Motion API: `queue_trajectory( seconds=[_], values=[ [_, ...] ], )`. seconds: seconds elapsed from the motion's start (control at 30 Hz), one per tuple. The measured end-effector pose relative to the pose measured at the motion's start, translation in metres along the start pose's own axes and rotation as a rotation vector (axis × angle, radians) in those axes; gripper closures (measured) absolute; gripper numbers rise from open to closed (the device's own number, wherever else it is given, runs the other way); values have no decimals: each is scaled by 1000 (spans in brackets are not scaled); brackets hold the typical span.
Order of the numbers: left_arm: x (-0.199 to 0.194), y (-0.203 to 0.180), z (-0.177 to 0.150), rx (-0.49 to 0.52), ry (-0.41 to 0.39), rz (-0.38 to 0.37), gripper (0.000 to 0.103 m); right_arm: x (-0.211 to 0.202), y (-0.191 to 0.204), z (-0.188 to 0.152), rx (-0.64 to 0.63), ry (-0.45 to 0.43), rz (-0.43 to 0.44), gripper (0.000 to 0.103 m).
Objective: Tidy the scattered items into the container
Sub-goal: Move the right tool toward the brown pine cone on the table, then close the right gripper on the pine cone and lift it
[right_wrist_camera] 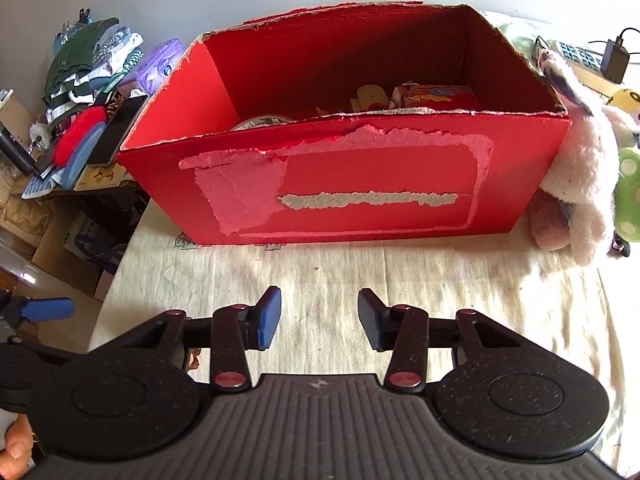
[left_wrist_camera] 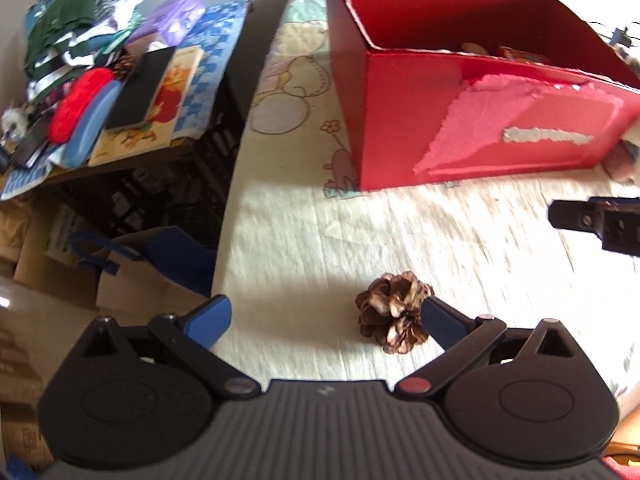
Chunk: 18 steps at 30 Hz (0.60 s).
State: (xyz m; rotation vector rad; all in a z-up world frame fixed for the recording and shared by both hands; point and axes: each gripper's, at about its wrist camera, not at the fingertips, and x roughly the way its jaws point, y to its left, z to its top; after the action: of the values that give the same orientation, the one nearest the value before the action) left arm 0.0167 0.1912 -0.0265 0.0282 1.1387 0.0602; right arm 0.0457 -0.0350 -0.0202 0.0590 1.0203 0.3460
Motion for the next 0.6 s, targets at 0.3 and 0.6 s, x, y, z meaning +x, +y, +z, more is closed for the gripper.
queue_trajectory(
  seconds=[0.3,0.6],
  values=[
    [7,10,-19,40,-23,-172,16,11,20,-12,31,74,166,62],
    [35,13,-25,-10,-41,-319,36,30,30,-21,108,175,325,62]
  ],
)
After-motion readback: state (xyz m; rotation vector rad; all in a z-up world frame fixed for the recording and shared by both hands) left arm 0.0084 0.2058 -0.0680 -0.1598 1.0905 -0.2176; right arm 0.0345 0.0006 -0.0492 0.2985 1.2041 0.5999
